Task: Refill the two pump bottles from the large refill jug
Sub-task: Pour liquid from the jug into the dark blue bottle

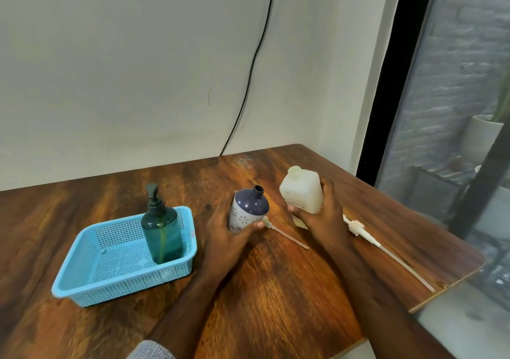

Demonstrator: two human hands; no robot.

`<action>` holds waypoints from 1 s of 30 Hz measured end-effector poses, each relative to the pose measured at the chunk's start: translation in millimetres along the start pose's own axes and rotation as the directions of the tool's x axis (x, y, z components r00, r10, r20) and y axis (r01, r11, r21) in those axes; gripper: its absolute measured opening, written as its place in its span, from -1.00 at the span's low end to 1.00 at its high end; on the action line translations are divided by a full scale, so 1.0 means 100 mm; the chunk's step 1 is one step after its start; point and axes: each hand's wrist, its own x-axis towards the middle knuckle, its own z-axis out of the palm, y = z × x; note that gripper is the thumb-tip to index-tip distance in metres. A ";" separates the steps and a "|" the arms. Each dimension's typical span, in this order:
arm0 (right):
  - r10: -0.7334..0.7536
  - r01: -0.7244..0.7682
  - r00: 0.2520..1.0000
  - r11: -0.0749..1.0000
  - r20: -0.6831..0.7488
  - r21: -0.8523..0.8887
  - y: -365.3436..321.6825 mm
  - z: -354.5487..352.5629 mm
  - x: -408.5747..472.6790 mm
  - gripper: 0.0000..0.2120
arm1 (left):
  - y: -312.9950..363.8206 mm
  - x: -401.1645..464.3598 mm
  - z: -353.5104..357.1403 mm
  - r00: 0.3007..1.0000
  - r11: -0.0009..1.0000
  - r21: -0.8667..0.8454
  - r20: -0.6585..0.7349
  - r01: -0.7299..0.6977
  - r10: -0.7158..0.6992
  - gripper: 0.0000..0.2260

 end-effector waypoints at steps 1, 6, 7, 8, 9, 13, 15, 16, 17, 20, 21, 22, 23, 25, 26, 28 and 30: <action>-0.009 0.009 1.000 1.000 0.001 -0.021 0.00 0.03 0.00 -0.12 | 0.00 0.01 0.00 1.000 1.000 0.009 0.002 -0.009 0.009 -0.44; -0.091 0.092 0.996 0.989 0.016 -0.114 0.08 0.06 -0.04 -0.14 | -0.02 0.01 0.00 0.999 0.999 0.028 0.013 -0.039 0.039 -0.46; -0.095 0.097 0.995 0.986 0.024 -0.136 0.09 0.06 -0.05 -0.13 | -0.02 0.01 0.00 0.999 0.998 0.039 0.020 -0.048 0.047 -0.45; -0.102 0.105 0.994 0.982 0.028 -0.158 0.11 0.05 -0.05 -0.13 | -0.02 0.01 0.00 0.998 0.997 0.049 0.027 -0.059 0.058 -0.45; -0.111 0.114 0.993 0.978 0.031 -0.175 0.12 0.05 -0.05 -0.13 | -0.01 0.01 0.00 0.997 0.996 0.056 0.032 -0.072 0.070 -0.45; -0.130 0.135 0.991 0.976 0.043 -0.172 0.15 0.07 -0.03 -0.14 | 0.00 0.01 -0.02 0.994 0.991 0.088 0.053 -0.100 0.096 -0.45; -0.142 0.148 0.989 0.973 0.049 -0.176 0.15 0.08 -0.02 -0.14 | 0.00 0.01 -0.04 0.993 0.986 0.123 0.065 -0.110 0.102 -0.46; -0.147 0.155 0.988 0.972 0.053 -0.177 0.15 0.08 -0.02 -0.14 | 0.00 0.01 -0.05 0.992 0.983 0.142 0.064 -0.113 0.104 -0.46; -0.155 0.162 0.986 0.970 0.056 -0.179 0.15 0.08 -0.03 -0.15 | 0.01 0.01 -0.05 0.992 0.982 0.150 0.062 -0.116 0.108 -0.46; -0.177 0.185 0.983 0.963 0.054 -0.197 0.14 0.10 -0.05 -0.17 | 0.02 0.02 -0.06 0.992 0.980 0.157 0.060 -0.123 0.115 -0.46; -0.183 0.190 0.982 0.961 0.053 -0.201 0.14 0.10 -0.05 -0.18 | 0.01 0.02 -0.06 0.992 0.980 0.157 0.061 -0.122 0.114 -0.46; -0.192 0.199 0.980 0.959 0.052 -0.204 0.14 0.10 -0.05 -0.19 | 0.01 0.02 -0.07 0.992 0.980 0.157 0.062 -0.122 0.114 -0.46; -0.208 0.214 0.977 0.956 0.049 -0.202 0.13 0.11 -0.05 -0.20 | 0.00 0.02 -0.07 0.991 0.979 0.162 0.064 -0.124 0.115 -0.46; -0.246 0.249 0.968 0.948 0.043 -0.200 0.13 0.11 -0.05 -0.24 | -0.02 0.02 -0.07 0.991 0.974 0.188 0.063 -0.127 0.117 -0.46; -0.256 0.259 0.966 0.944 0.042 -0.205 0.14 0.11 -0.04 -0.25 | -0.02 0.02 -0.07 0.991 0.971 0.202 0.060 -0.126 0.116 -0.46; -0.271 0.273 0.962 0.937 0.038 -0.219 0.15 0.12 -0.05 -0.26 | -0.04 0.02 -0.08 0.993 0.966 0.231 0.052 -0.118 0.108 -0.45; -0.280 0.281 0.959 0.935 0.038 -0.218 0.16 0.12 -0.05 -0.27 | -0.06 0.02 -0.09 0.993 0.963 0.244 0.049 -0.114 0.105 -0.45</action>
